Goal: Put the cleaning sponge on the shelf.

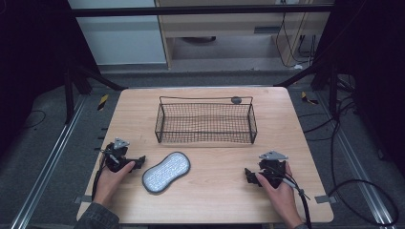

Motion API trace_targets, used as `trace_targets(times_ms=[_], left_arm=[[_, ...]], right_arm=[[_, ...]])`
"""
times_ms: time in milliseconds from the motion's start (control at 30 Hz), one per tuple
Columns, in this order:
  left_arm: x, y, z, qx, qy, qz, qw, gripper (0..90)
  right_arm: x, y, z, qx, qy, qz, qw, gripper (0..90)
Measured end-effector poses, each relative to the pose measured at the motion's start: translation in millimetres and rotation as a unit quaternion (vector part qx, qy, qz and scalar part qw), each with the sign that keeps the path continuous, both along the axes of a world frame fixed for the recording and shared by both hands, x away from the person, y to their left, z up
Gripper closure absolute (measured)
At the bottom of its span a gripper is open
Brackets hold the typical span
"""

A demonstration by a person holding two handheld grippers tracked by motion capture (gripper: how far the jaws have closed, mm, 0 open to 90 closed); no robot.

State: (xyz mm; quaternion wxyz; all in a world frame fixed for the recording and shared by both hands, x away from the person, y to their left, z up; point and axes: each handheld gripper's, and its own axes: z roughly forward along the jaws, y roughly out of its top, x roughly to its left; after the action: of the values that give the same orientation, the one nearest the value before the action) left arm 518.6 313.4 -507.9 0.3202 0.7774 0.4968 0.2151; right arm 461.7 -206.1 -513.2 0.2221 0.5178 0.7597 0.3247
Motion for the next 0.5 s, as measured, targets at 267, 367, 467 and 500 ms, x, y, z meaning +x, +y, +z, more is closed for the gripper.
trace_targets(times_ms=[267,367,467,500], left_arm=[[-2.7,2.0,7.4,-0.002,-0.003,-0.006,1.0,2.9],[-7.1,2.7,15.4,0.003,-0.012,-0.012,0.9998,3.3],[-13.8,3.1,24.4,0.009,-0.022,-0.019,0.9995,3.4],[-15.9,2.8,27.9,0.003,-0.024,-0.02,0.9995,3.4]], right_arm=[[0.0,0.0,0.0,0.0,0.0,0.0,1.0,0.4],[0.1,-0.5,0.0,0.0,0.0,0.001,1.0,0.4],[0.1,-1.1,0.2,0.002,0.001,0.003,1.0,0.6],[0.0,-1.1,0.2,0.002,0.001,0.003,1.0,0.6]])
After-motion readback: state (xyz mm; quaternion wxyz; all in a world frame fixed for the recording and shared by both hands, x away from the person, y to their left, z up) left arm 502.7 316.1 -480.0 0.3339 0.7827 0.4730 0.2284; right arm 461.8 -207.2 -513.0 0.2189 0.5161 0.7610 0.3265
